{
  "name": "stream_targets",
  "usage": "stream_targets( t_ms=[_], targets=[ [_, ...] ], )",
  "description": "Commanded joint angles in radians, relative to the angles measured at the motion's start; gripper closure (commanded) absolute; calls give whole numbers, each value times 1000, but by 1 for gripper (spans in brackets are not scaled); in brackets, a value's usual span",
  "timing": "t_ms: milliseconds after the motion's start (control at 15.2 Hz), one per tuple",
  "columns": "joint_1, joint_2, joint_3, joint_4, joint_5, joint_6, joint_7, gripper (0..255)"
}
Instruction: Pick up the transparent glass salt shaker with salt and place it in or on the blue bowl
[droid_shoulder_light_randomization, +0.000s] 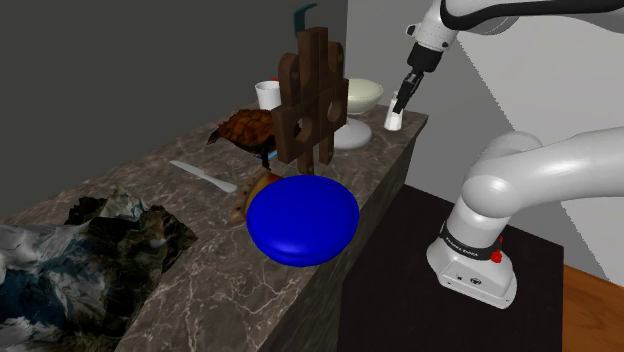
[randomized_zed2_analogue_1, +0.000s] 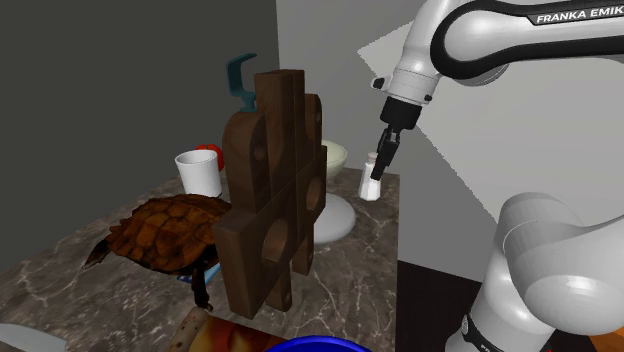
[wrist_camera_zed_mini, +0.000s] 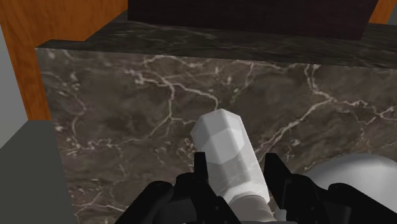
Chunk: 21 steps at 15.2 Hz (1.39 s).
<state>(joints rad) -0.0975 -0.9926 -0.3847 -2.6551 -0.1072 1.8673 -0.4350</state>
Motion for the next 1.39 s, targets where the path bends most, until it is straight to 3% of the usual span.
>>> stream_targets(
  t_ms=[0, 1320],
  targets=[
    [0, 0, 0, 0, 0, 0, 0, 255],
    [37, 54, 48, 265, 45, -208, 30, 255]
  ],
)
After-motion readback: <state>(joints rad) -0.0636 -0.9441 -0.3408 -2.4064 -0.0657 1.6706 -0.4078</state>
